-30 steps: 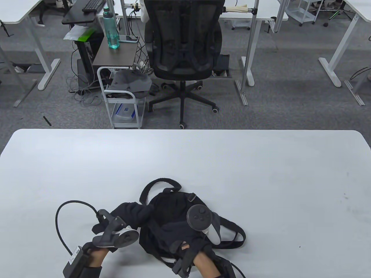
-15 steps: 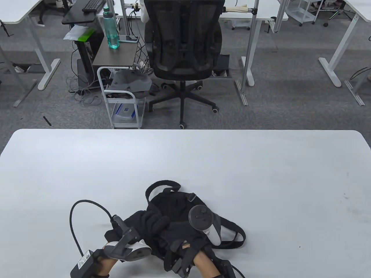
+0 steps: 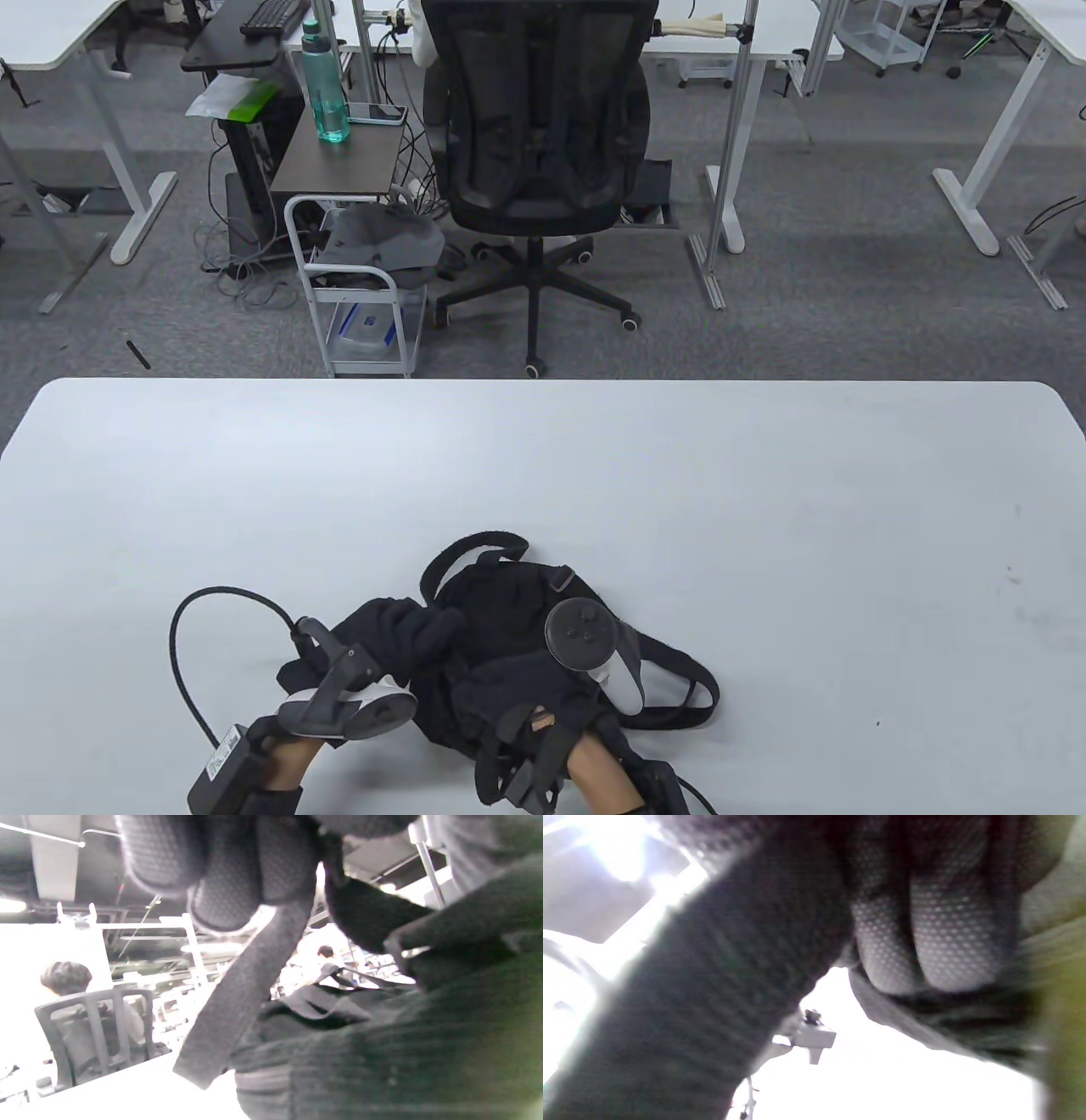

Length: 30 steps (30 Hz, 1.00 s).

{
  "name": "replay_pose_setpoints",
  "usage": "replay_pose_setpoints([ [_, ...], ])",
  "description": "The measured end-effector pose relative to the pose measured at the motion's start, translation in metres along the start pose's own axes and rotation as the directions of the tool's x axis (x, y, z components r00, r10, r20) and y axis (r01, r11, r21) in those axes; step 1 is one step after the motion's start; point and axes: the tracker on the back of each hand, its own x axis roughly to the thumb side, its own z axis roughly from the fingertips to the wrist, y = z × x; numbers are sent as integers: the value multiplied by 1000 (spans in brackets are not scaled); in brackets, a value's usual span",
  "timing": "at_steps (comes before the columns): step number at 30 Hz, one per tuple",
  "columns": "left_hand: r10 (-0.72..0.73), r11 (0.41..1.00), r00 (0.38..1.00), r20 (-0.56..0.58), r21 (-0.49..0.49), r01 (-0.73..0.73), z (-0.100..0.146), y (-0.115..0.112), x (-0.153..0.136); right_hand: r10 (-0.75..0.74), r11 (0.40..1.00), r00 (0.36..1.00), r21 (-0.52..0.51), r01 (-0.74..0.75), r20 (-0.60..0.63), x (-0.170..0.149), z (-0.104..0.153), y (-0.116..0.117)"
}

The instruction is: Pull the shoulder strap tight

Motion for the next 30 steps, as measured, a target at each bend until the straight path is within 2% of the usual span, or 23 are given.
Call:
replay_pose_setpoints([
  [3, -59, 998, 997, 53, 40, 57, -3, 9, 12, 21, 998, 1000, -67, -20, 8, -2, 2, -5],
  [7, -33, 998, 994, 99, 59, 28, -6, 14, 27, -25, 992, 999, -125, 31, 45, -1, 3, -8],
  [10, -19, 999, 995, 102, 48, 14, -7, 13, 29, 25, 987, 998, -159, -16, 52, 1, 4, -7],
  [17, 38, 999, 998, 47, 6, -38, -5, 2, 11, 29, 990, 998, -138, -22, 54, 7, 2, -3],
  [23, 48, 998, 996, -69, -28, -50, 6, -5, -19, 27, 996, 998, -92, -21, 61, 6, 1, 0],
  [27, -5, 1000, 999, -41, -24, 4, 2, -1, -8, 43, 995, 998, -93, -39, 47, 5, 2, 0],
  [30, -10, 1000, 1000, 17, 10, 10, -3, 6, 6, 32, 989, 999, -143, -26, 38, 1, 4, -5],
])
